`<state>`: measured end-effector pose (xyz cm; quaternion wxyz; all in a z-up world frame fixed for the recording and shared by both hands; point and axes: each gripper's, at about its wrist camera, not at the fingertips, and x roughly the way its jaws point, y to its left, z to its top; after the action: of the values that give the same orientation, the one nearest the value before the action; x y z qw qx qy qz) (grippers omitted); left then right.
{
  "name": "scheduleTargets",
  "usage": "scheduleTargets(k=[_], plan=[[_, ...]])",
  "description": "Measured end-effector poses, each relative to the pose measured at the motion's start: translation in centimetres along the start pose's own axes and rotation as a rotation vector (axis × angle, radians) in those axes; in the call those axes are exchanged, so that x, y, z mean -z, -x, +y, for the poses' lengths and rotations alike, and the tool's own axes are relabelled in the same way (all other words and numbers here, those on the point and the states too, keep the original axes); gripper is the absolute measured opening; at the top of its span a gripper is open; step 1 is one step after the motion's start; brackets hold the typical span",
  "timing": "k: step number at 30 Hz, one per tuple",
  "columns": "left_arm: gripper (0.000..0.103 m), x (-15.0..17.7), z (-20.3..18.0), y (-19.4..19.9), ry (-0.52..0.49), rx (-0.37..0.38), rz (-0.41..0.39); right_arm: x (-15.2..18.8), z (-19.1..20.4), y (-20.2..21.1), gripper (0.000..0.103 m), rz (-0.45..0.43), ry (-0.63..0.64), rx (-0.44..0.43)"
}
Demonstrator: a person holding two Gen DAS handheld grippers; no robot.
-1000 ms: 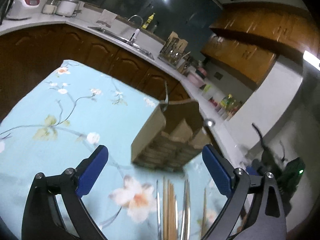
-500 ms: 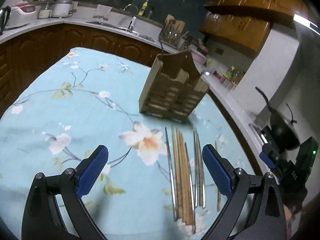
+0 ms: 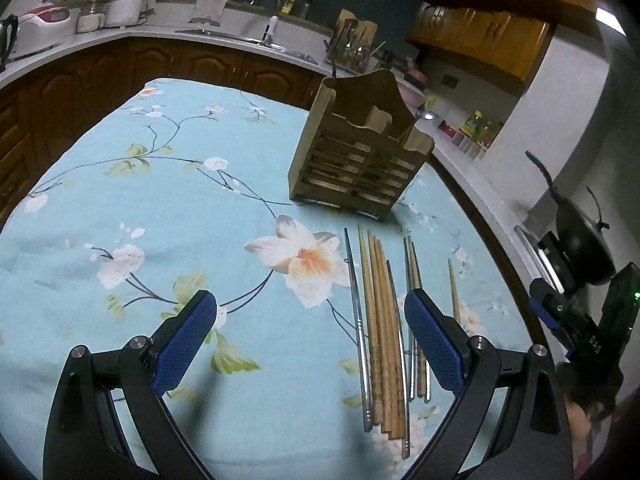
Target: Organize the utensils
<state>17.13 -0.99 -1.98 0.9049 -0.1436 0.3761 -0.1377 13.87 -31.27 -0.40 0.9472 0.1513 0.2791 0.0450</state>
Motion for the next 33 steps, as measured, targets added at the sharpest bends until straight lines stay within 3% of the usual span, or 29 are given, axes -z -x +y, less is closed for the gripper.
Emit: scheduleTargets(k=[8,11,13,15,18,23,27,29,32,33], plan=[[0.096,-1.6,-2.2,-3.0,-0.069,-0.055,0.064,-0.5,-0.9,-1.7,0.102,0.037,-0.037,0.028],[0.089,-2.2,-2.7,-4.3,-0.087,-0.054,0.089,-1.2,-1.2,-2.6,0.100,0.049,-0.059,0.015],[0.077,-2.6,-2.9,-5.3,-0.098,-0.056,0.114,-1.6,-1.3,-3.2,0.091,0.058,-0.064,0.005],[0.069,-3.0,-3.0,-6.2,-0.102,-0.052,0.135,-2.0,-1.1,-4.2,0.067,0.078,-0.062,0.004],[0.065,-3.5,-3.2,-7.3,-0.105,-0.049,0.154,-2.4,-0.8,-6.5,0.045,0.140,-0.071,-0.012],[0.064,-3.7,-3.0,-8.5,-0.099,-0.052,0.181,-2.0,0.7,-11.4,0.030,0.269,-0.040,-0.016],[0.064,-3.6,-3.0,-9.2,-0.108,-0.052,0.208,-0.6,2.0,-14.4,0.018,0.373,0.054,0.048],[0.064,-3.5,-3.1,-9.6,-0.115,-0.049,0.217,-0.1,2.0,-14.4,0.013,0.382,0.086,0.055],[0.064,-3.5,-3.3,-10.2,-0.129,-0.044,0.231,-0.1,0.5,-13.1,0.010,0.401,0.114,0.142],[0.064,-3.5,-3.6,-10.5,-0.137,-0.039,0.235,-0.1,-0.3,-12.6,0.010,0.401,0.082,0.108]])
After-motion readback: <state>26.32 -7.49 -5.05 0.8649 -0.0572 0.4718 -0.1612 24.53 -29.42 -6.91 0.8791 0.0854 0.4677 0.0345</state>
